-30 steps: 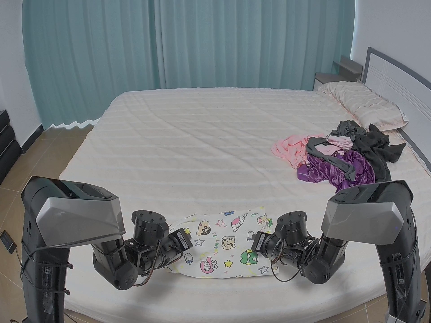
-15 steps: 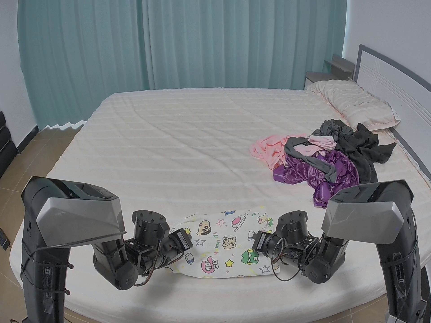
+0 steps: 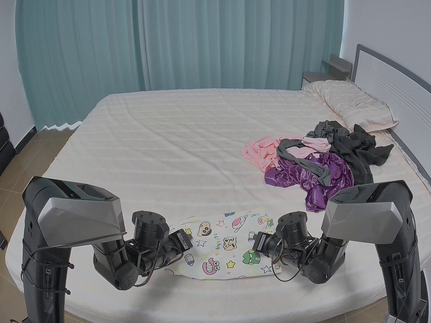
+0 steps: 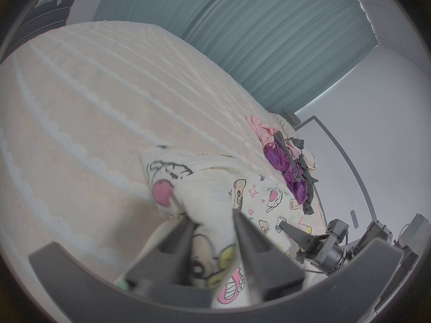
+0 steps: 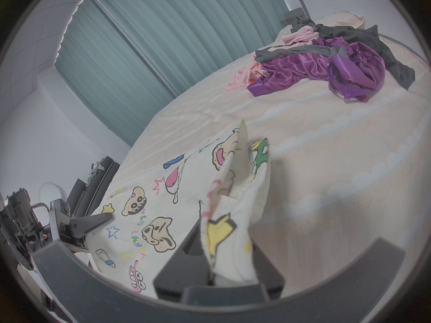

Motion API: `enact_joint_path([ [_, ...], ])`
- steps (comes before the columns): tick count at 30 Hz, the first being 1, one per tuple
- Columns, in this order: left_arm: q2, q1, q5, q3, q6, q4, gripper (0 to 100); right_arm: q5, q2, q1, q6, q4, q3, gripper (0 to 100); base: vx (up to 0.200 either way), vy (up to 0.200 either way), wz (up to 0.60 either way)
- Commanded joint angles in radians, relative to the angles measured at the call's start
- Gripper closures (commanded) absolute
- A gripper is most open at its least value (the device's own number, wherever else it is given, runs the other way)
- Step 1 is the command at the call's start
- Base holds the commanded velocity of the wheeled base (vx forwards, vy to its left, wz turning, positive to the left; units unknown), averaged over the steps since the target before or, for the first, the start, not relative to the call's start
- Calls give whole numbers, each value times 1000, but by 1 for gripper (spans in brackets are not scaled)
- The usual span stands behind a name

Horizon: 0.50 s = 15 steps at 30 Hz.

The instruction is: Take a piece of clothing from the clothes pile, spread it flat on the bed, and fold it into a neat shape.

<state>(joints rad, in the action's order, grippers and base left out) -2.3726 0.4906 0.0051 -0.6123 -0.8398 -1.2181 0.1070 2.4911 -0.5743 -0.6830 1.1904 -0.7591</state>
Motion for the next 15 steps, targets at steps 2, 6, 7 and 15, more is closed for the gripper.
enact_joint_path([
  [2,-2,-1,4,6,-1,0,0,-1,5,-1,2,1,4,0,0,0,0],
  [6,-1,-20,9,20,1,-1,0,0,-17,1,13,3,41,0,0,0,0],
  [7,-1,-29,10,19,1,-1,0,2,-29,2,20,3,50,0,0,0,0],
  [15,-1,-129,10,-21,-5,-3,0,-17,-84,50,97,3,150,0,0,0,0],
])
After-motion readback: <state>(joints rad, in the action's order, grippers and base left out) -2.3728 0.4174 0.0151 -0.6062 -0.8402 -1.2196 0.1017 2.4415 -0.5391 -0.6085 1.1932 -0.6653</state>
